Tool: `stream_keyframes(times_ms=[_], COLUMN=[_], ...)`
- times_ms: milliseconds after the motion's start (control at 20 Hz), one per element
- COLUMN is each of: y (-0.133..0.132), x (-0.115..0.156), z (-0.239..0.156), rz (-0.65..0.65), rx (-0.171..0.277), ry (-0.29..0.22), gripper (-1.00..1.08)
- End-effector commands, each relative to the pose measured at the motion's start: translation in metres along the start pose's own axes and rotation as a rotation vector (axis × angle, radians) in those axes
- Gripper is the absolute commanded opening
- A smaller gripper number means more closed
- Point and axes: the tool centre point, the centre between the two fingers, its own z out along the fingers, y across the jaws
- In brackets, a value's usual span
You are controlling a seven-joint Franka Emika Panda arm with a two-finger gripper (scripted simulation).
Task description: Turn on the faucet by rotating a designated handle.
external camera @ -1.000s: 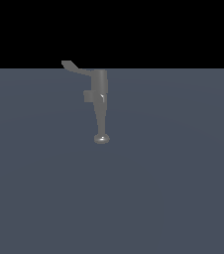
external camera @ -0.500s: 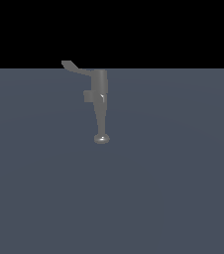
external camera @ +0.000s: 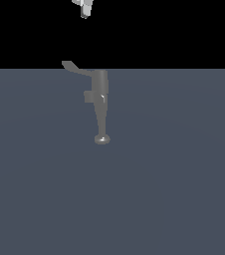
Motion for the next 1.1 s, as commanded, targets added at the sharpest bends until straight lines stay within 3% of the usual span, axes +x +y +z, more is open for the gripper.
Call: stream_keyframes(times_ms=[0,1050], y=[-0.014,-0.114], x=[0.003,0.008], z=[0.010,0.100], rz=[0.068,0.548], rx=[-0.003,0.010], ry=[0.008,0.147], gripper=[-1.00,-1.00])
